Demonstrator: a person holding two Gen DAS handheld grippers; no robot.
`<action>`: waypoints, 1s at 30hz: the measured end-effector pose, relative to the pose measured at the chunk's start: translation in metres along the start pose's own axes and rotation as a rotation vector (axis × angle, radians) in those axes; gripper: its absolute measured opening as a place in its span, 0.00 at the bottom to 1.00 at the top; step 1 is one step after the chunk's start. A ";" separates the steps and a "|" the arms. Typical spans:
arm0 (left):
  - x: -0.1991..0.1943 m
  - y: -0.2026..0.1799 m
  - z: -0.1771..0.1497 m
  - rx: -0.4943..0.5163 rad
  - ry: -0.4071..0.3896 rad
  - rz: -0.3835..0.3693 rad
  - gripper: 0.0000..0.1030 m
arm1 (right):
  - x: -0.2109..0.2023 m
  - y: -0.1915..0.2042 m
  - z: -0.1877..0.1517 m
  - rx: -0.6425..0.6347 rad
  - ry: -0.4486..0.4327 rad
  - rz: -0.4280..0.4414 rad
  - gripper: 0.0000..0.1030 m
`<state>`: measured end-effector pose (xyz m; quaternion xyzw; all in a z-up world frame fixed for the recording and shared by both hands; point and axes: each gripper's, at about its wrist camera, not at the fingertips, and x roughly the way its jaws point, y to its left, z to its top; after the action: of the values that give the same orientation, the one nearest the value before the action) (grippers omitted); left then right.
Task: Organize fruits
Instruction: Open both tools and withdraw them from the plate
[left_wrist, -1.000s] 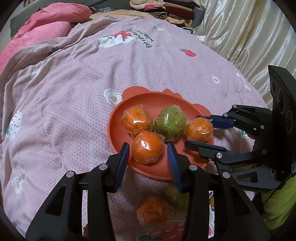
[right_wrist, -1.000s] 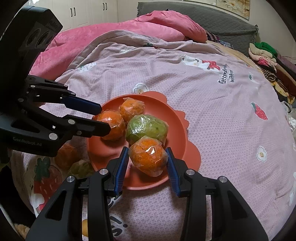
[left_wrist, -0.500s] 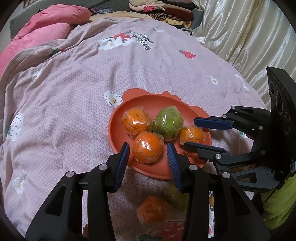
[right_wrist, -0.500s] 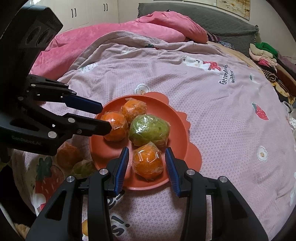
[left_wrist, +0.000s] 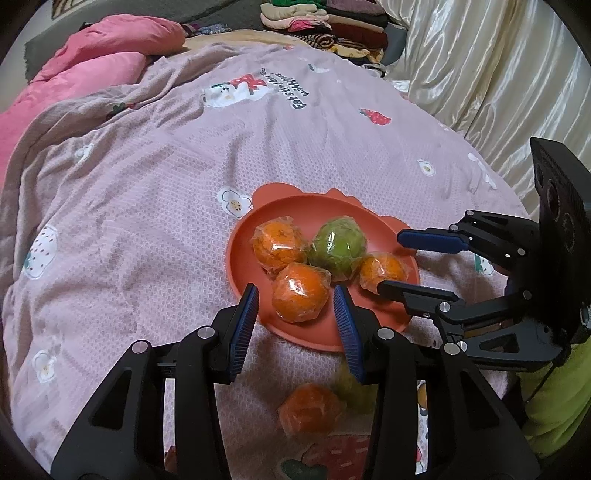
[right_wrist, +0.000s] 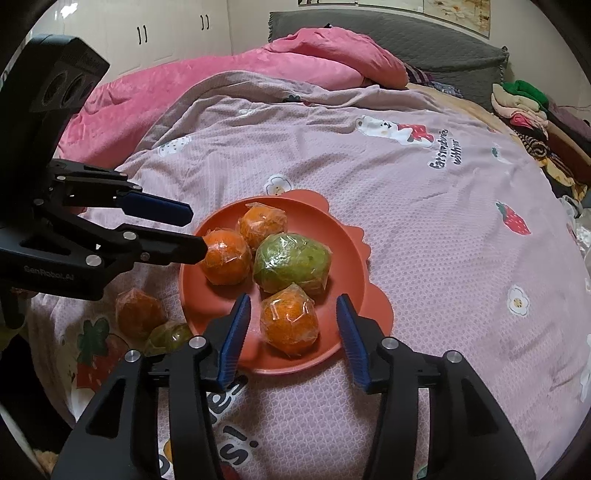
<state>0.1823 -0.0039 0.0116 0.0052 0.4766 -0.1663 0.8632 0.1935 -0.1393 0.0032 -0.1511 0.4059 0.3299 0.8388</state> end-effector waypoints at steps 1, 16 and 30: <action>-0.001 0.000 0.000 0.000 -0.003 0.002 0.33 | -0.001 -0.001 0.000 0.002 -0.001 -0.002 0.47; -0.017 0.004 -0.006 -0.008 -0.050 0.041 0.46 | -0.011 -0.003 -0.001 0.033 -0.025 -0.013 0.64; -0.033 0.006 -0.007 -0.028 -0.094 0.059 0.67 | -0.024 -0.001 -0.003 0.058 -0.052 -0.040 0.75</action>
<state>0.1618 0.0118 0.0337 -0.0010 0.4374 -0.1342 0.8892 0.1811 -0.1519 0.0203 -0.1263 0.3902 0.3051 0.8595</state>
